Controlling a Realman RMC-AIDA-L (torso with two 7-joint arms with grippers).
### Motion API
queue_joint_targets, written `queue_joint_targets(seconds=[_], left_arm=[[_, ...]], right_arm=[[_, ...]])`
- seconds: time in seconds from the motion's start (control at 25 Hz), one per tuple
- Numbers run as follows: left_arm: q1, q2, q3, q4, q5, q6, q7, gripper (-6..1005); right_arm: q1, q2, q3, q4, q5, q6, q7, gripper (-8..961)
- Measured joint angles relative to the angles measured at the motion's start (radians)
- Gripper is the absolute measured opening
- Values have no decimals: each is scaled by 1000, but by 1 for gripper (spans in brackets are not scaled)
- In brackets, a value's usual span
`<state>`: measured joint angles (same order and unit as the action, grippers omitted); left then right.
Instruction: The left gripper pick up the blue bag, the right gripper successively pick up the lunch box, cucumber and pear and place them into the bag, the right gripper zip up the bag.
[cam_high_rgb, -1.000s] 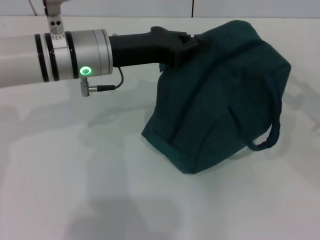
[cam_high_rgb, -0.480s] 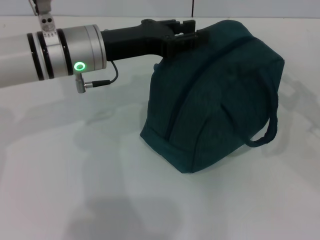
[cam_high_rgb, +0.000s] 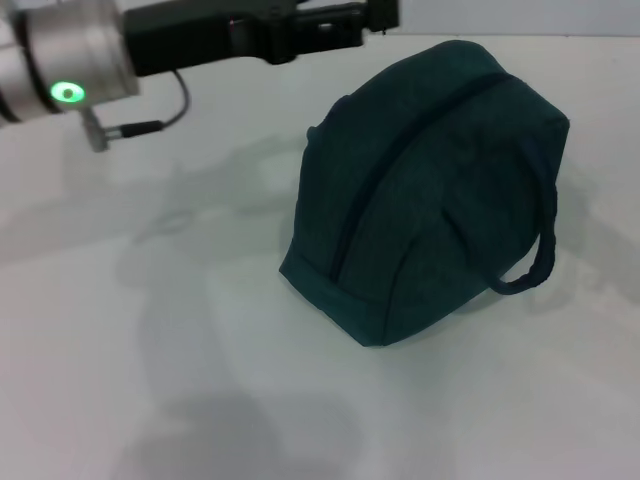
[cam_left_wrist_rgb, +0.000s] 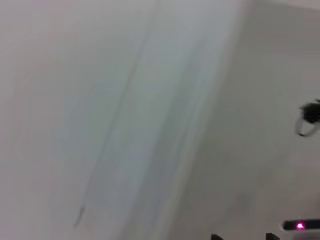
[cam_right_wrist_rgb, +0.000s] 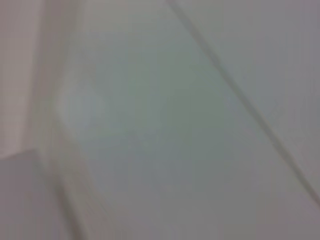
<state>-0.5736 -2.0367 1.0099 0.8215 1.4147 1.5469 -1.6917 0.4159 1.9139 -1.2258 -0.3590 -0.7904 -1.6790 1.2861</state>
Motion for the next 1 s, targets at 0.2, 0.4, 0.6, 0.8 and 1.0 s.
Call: queue_joint_targets(seconds=[0.2,0.4,0.6,0.8,1.0], left_arm=[[18,49,-23,-2,0,116,19,881],[88,61,-65,-5,4,221,130,881],[185,55,-66,-18,34,258,305,881],[238,45,-61,-77,66,291,413,881],[236,32,-56,-94,188,354,456,881]], right_arm=[[15,8,-1,-77,-124,-43,-62,886],[35,53,-4,-184,-319,-68,-146,886],[45,88,-2,-284,-499,-56,-145,885],[62,98,-8,-293,-571,-60,-146,885],[60,99,-24,-270,-576,-54,-152,885]])
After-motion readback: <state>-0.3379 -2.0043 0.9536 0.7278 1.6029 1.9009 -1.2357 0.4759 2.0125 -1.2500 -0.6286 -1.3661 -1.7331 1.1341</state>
